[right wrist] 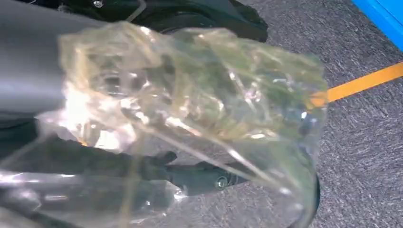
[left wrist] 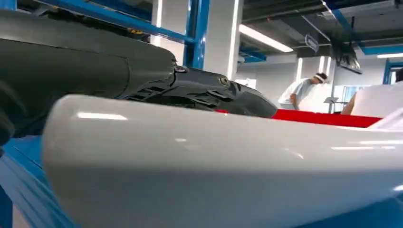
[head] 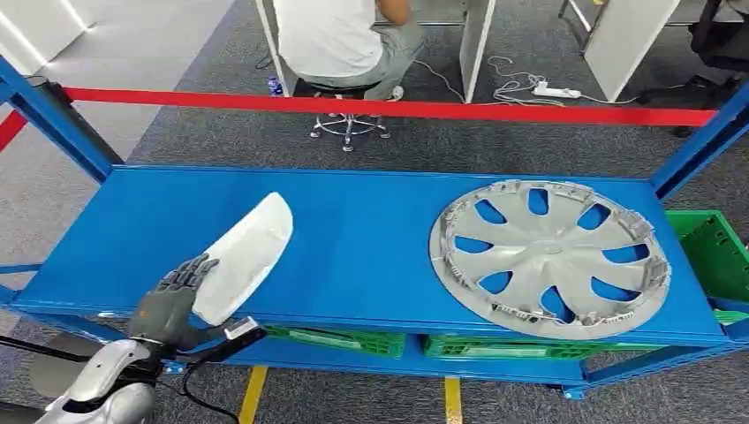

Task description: Take the parts from the cabinet and place them on the table.

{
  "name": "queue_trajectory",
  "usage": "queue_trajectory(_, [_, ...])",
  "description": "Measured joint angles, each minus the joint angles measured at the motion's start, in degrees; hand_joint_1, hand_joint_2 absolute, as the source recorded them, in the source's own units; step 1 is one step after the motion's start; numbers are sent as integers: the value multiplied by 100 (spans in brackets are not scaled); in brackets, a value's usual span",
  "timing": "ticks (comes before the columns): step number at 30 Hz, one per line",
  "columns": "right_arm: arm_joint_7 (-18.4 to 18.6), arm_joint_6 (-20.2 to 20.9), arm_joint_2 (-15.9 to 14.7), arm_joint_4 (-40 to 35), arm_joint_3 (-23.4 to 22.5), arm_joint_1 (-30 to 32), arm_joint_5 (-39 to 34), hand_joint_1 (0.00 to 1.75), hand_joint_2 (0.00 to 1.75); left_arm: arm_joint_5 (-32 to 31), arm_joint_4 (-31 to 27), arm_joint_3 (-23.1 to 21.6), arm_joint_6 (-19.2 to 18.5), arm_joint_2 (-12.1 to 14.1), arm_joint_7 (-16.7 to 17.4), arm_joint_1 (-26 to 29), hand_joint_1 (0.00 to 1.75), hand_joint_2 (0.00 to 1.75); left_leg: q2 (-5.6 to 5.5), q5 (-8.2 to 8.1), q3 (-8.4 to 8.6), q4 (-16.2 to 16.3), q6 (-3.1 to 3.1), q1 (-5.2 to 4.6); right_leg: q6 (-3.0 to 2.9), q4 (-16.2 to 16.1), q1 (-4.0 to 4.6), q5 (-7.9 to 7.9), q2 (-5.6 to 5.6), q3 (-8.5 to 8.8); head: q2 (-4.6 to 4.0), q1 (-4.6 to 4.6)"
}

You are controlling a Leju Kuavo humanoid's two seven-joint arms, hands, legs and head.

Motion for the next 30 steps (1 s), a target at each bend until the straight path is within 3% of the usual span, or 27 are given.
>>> queue_trajectory(1, [0, 0, 0, 0, 0, -1, 0, 0, 0, 0, 11, 11, 0, -7, 0, 0, 0, 175, 0, 0, 0, 0, 0, 0, 0, 0, 0, 0, 0, 0, 0, 0])
queue_trajectory(2, [0, 0, 0, 2, 0, -4, 2, 0, 0, -2, 22, 24, 0, -22, 0, 0, 17, 175, 0, 0, 0, 0, 0, 0, 0, 0, 0, 0, 0, 0, 0, 0])
queue_trajectory(24, [2, 0, 0, 2, 7, -7, 46, 0, 0, -24, 35, 46, -15, -98, 0, 31, 17, 175, -1, 0, -1, 0, 1, 0, 0, -1, 0, 0, -3, 1, 0, 0])
queue_trajectory(25, [2, 0, 0, 2, 7, -7, 46, 0, 0, -24, 35, 48, -15, -101, 0, 31, 175, 175, -1, 0, -1, 0, 1, 0, 0, -1, 0, 0, -3, 1, 0, 0])
queue_trajectory(30, [11, 0, 0, 2, 7, -4, 70, 0, 0, -70, 35, 37, -20, -107, -66, 105, 175, 175, -1, 0, -1, 0, 1, 0, 0, -2, 0, 0, -3, -2, 0, 0])
